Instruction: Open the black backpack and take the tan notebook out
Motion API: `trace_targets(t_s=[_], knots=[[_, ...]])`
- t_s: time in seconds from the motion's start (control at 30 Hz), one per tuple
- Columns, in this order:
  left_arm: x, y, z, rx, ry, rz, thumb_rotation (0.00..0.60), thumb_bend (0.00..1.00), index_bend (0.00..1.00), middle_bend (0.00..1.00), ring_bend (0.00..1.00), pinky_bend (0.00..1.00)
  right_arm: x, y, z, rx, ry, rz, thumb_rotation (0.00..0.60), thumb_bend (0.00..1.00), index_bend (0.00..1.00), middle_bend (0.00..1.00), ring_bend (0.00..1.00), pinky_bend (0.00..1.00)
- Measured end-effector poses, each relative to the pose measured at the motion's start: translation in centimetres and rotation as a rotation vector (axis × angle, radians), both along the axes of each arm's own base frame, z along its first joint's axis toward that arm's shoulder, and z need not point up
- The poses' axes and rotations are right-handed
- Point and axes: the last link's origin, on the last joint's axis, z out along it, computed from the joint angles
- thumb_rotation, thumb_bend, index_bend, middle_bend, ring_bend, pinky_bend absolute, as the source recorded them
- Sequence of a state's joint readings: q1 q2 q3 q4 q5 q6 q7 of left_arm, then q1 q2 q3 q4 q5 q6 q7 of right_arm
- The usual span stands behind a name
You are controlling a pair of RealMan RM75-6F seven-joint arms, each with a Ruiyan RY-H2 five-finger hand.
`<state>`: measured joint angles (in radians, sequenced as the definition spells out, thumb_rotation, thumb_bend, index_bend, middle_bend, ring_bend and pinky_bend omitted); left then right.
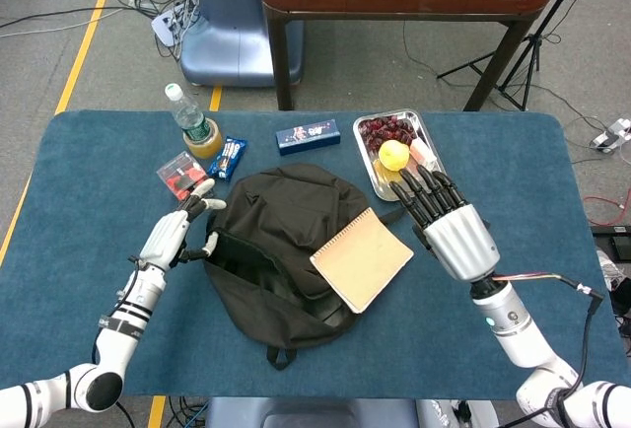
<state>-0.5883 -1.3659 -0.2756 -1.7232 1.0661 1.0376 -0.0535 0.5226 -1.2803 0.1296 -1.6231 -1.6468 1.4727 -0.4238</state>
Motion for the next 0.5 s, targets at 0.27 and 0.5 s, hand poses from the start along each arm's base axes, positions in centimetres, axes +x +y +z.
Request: trace_targets(t_s=[0.27, 0.5], knots=[[-2.0, -1.3, 2.7, -0.012, 0.132, 0.016, 0.600, 0.27, 0.07, 0.00, 0.00, 0.03, -1.7, 0.3, 1.3, -0.024, 0.009, -0.055, 0.600, 0.26, 0.00, 0.06, 0.03, 0.20], [-4.1, -2.5, 5.6, 0.065, 0.167, 0.076, 0.600, 0.27, 0.14, 0.00, 0.00, 0.03, -3.5, 1.1, 2.3, 0.006, -0.015, -0.116, 0.600, 0.26, 0.00, 0.11, 0.04, 0.24]])
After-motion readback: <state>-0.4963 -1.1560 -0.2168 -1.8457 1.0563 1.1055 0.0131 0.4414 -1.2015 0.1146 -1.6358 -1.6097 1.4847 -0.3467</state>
